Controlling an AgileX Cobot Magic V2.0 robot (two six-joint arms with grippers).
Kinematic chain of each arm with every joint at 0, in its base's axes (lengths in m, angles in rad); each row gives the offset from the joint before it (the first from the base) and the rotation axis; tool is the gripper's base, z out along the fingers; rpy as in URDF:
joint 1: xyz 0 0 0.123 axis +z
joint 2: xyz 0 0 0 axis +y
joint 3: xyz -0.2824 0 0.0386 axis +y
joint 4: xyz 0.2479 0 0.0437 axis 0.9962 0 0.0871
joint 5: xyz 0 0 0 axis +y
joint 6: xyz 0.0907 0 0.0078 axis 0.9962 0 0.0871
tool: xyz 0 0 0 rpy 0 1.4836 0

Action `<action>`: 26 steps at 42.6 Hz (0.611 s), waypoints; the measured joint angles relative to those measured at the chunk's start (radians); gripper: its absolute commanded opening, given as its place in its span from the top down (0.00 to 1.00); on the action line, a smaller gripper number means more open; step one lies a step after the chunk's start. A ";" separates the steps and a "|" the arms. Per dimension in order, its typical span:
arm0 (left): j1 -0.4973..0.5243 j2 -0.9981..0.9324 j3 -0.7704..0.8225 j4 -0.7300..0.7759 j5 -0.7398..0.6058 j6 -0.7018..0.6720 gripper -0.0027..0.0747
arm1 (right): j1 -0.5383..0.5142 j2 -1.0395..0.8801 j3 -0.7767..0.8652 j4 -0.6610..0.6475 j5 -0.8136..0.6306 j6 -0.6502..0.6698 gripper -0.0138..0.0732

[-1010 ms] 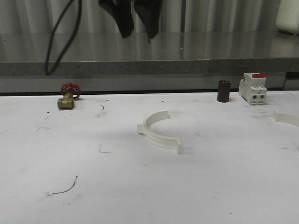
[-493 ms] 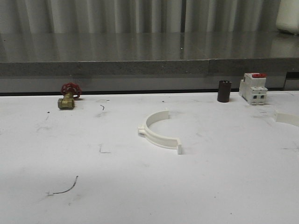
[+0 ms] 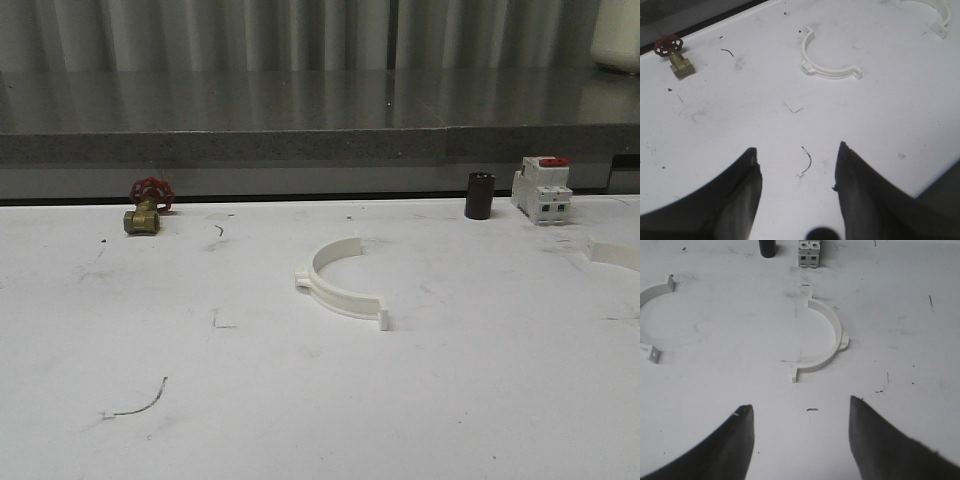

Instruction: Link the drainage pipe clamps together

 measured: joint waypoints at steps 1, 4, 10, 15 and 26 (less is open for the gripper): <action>0.000 -0.023 0.009 0.000 0.004 0.000 0.53 | 0.000 0.000 0.000 0.000 0.000 0.000 0.33; 0.000 -0.068 0.028 0.000 0.023 0.000 0.53 | 0.000 0.000 0.000 0.000 0.000 0.000 0.33; 0.000 -0.115 0.037 0.000 0.071 0.000 0.53 | 0.000 0.000 0.000 0.000 -0.015 0.000 0.33; 0.000 -0.120 0.037 0.000 0.082 0.000 0.53 | 0.000 0.000 0.000 0.000 -0.021 0.000 0.33; 0.000 -0.120 0.037 0.000 0.084 0.000 0.53 | -0.073 0.159 -0.110 -0.068 0.103 0.024 0.33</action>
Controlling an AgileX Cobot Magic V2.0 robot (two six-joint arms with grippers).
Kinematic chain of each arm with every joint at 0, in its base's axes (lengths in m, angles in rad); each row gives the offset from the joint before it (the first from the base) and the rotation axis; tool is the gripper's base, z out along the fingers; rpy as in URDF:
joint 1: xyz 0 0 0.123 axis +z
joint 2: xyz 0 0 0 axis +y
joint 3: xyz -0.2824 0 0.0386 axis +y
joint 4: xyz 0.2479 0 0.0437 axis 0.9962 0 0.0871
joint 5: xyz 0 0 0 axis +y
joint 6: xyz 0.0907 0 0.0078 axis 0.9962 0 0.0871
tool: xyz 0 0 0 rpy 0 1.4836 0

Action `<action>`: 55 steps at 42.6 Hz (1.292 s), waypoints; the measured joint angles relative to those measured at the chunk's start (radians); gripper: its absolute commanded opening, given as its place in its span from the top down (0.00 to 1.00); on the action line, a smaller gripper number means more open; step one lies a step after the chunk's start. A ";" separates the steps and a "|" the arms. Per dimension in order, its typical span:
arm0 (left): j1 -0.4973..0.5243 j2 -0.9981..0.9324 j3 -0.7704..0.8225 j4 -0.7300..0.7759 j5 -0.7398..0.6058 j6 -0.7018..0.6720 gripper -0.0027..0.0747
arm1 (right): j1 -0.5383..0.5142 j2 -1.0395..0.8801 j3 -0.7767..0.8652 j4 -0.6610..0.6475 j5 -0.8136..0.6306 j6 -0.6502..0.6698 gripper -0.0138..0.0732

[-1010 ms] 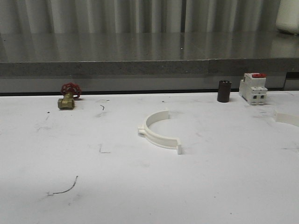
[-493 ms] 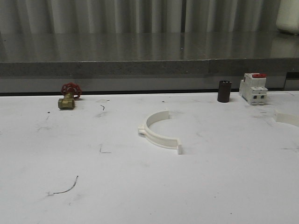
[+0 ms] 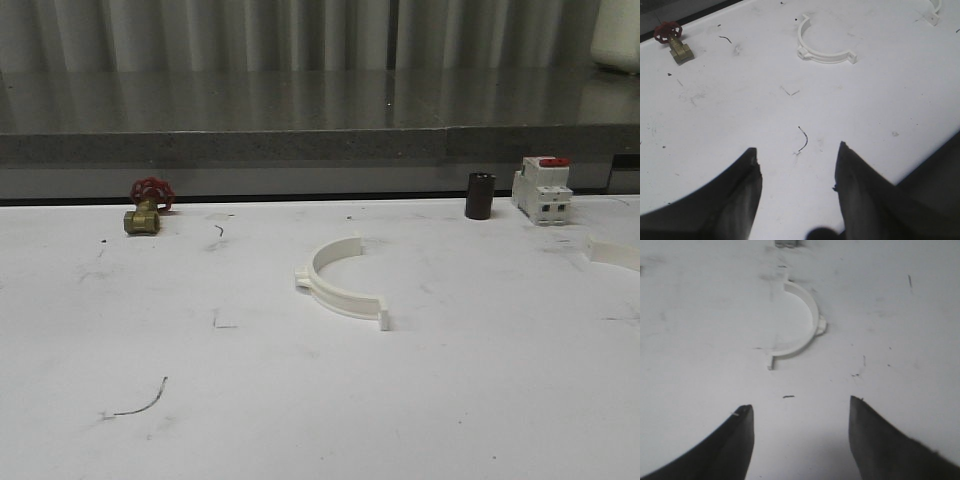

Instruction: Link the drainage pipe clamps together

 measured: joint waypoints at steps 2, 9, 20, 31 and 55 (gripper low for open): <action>0.000 0.000 0.000 0.000 0.000 0.000 0.53 | -0.027 0.048 -0.036 -0.004 0.022 0.001 0.33; 0.000 0.000 0.000 0.000 0.000 0.000 0.53 | -0.116 0.269 -0.150 0.028 0.075 0.001 0.33; 0.000 0.000 0.000 0.000 0.002 0.000 0.53 | -0.128 0.583 -0.312 0.122 0.094 -0.084 0.33; 0.000 0.000 0.000 0.000 0.002 0.000 0.53 | -0.128 0.802 -0.413 0.131 0.031 -0.112 0.33; 0.000 0.000 0.000 0.000 0.002 0.000 0.53 | -0.128 1.030 -0.431 0.134 -0.121 -0.138 0.33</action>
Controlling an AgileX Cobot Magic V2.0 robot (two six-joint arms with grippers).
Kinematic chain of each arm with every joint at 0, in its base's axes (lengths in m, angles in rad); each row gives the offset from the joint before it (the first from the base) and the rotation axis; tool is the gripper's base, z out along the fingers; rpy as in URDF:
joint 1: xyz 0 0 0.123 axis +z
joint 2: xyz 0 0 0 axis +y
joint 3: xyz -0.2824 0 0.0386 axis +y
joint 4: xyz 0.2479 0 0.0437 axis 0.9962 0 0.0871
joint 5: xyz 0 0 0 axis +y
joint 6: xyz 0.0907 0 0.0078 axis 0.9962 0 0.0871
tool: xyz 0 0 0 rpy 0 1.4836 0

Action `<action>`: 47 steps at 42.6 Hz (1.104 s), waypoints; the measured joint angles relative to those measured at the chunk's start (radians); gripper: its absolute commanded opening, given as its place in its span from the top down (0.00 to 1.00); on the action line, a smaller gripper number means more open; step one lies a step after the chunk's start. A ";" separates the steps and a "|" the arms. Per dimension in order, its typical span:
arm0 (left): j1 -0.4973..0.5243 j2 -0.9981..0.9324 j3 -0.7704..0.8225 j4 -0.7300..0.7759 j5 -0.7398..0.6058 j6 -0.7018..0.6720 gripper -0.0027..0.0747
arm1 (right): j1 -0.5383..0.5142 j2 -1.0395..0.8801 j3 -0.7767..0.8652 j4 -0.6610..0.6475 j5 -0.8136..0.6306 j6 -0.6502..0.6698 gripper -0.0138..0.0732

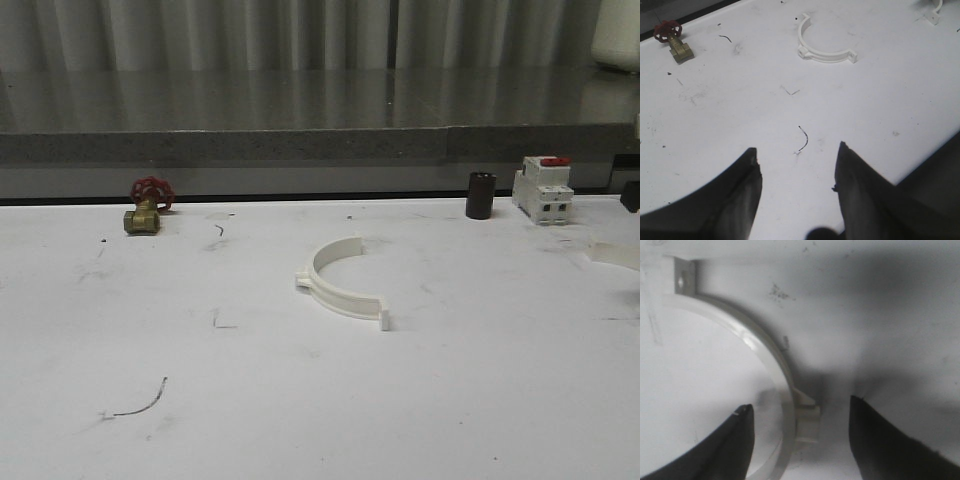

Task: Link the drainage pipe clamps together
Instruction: 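Grasp the other white clamp half at its tab with the right gripper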

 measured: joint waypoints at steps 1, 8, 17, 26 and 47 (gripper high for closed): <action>0.000 0.000 0.000 0.000 0.000 0.000 0.53 | 0.000 0.003 -0.002 0.000 -0.003 -0.002 0.34; 0.000 0.000 0.000 0.000 0.000 0.000 0.53 | 0.000 0.009 -0.001 0.000 -0.009 -0.002 0.52; 0.000 0.000 0.000 0.000 0.000 0.000 0.53 | 0.000 0.009 -0.001 0.000 0.001 -0.002 0.64; 0.000 0.000 0.000 0.000 0.000 0.000 0.53 | 0.000 0.009 -0.002 0.001 0.005 -0.002 0.66; 0.000 0.000 0.000 0.000 0.000 0.000 0.53 | 0.000 -0.026 -0.037 0.025 0.120 -0.005 0.66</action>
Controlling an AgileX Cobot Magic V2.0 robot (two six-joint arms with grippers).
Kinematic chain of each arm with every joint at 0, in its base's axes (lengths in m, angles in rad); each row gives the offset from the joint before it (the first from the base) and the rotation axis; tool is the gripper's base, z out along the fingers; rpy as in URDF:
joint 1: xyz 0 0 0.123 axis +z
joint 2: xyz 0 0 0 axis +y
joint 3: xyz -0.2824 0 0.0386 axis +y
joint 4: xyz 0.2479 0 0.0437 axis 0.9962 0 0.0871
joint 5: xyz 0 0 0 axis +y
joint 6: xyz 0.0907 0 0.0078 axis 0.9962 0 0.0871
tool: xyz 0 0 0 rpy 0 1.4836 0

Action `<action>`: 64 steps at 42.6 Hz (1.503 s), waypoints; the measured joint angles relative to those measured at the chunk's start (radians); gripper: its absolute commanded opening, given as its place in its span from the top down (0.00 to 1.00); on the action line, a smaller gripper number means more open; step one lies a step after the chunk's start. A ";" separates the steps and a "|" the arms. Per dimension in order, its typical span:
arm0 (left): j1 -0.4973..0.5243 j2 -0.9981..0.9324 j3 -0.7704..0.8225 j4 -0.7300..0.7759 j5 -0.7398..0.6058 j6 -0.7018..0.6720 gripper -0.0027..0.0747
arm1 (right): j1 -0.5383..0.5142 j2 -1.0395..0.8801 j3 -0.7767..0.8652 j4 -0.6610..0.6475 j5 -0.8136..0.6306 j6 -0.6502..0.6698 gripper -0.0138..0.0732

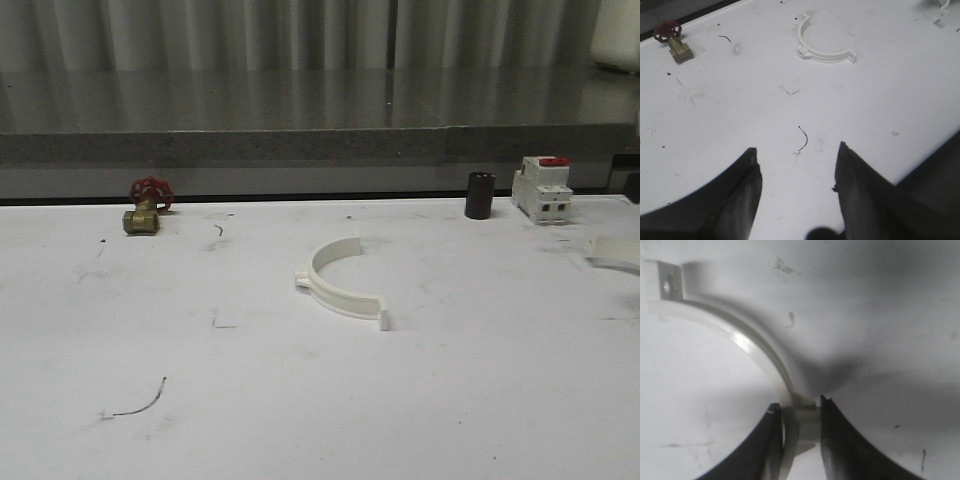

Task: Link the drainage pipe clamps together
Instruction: 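Grasp the other white clamp half at its tab with the right gripper, then carry the clamp half and press it against the placed half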

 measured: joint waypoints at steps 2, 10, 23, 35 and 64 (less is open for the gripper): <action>0.000 0.000 0.000 0.000 0.000 0.000 0.53 | 0.002 -0.038 -0.009 0.014 0.030 0.000 0.66; 0.000 0.000 0.000 0.000 0.000 0.000 0.53 | 0.051 -0.242 -0.022 0.055 0.117 0.000 0.66; 0.000 0.000 0.000 0.000 0.000 0.000 0.53 | 0.212 -0.399 -0.123 0.064 0.249 0.013 0.66; 0.000 0.000 0.000 0.000 0.000 0.000 0.53 | 0.382 -0.260 -0.304 -0.069 0.298 0.249 0.66; 0.000 0.000 0.000 0.000 0.000 0.000 0.53 | 0.489 0.115 -0.307 -0.083 0.122 0.370 0.66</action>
